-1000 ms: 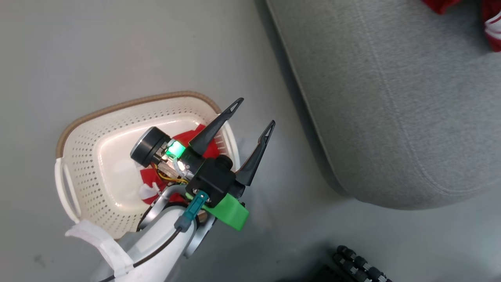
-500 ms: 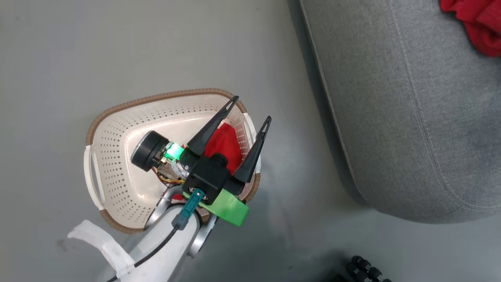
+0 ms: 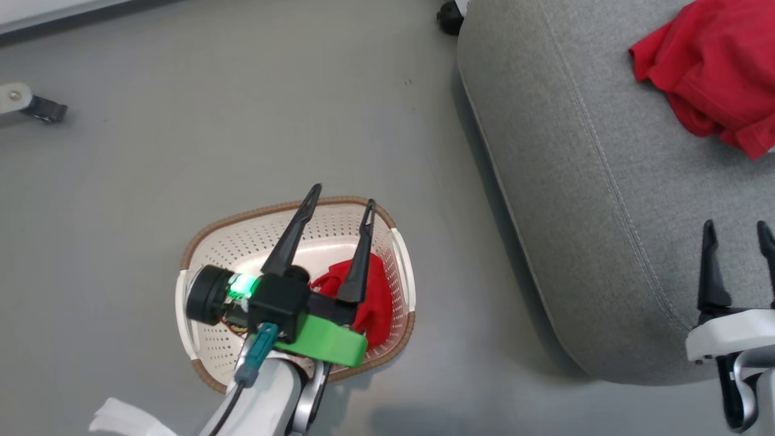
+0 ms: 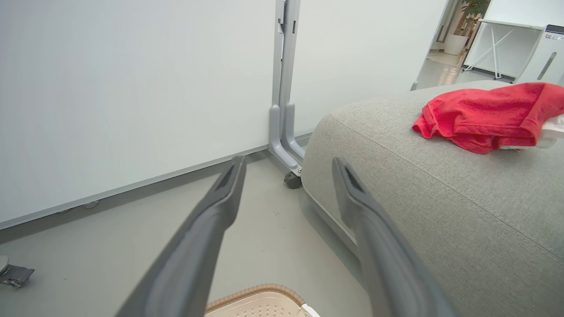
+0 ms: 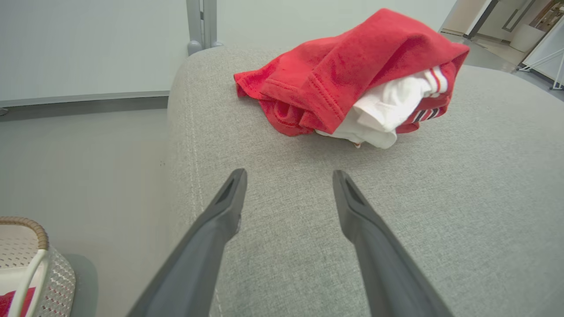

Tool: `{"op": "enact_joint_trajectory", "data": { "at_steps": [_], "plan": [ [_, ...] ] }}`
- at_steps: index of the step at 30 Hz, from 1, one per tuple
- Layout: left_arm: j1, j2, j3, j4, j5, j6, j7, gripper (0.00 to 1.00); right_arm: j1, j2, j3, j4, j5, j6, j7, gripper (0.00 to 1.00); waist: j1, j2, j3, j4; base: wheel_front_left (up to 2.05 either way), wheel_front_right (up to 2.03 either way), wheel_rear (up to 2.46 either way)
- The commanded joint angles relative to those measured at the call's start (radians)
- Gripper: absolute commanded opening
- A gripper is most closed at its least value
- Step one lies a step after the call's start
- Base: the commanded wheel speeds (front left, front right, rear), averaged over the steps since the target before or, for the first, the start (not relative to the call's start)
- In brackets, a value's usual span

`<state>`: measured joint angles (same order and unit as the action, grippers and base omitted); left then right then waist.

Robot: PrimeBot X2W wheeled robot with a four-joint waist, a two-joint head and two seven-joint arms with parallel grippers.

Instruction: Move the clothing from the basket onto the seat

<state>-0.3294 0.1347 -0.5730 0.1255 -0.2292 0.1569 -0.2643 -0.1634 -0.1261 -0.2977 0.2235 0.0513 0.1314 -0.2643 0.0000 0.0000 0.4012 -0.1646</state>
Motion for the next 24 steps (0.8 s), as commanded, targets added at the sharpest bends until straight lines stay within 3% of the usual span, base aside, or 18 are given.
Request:
{"op": "enact_joint_trajectory", "data": {
  "at_steps": [1, 13, 24],
  "plan": [
    [0.035, 0.000, 0.031, -0.017, 0.004, -0.002, 0.000, 1.00, 0.024, 0.001, 0.027, -0.014, 0.016, -0.001, 0.000, 1.00, 0.0000, 0.0000, -0.087, 0.060, 0.00, 0.00, 0.00],
    [0.230, -0.074, 0.352, -0.059, 0.019, -0.056, 0.000, 1.00, 0.079, -0.038, 0.279, -0.102, 0.108, -0.001, 0.000, 1.00, 0.0000, 0.0000, -0.213, 0.162, 0.00, 0.00, 0.00],
    [0.367, -0.084, 0.461, -0.063, 0.093, -0.101, 0.000, 1.00, 0.117, -0.018, 0.414, -0.148, 0.093, -0.001, 0.000, 1.00, 0.0000, 0.0000, -0.318, 0.168, 0.00, 0.00, 0.00]
  ]
}}
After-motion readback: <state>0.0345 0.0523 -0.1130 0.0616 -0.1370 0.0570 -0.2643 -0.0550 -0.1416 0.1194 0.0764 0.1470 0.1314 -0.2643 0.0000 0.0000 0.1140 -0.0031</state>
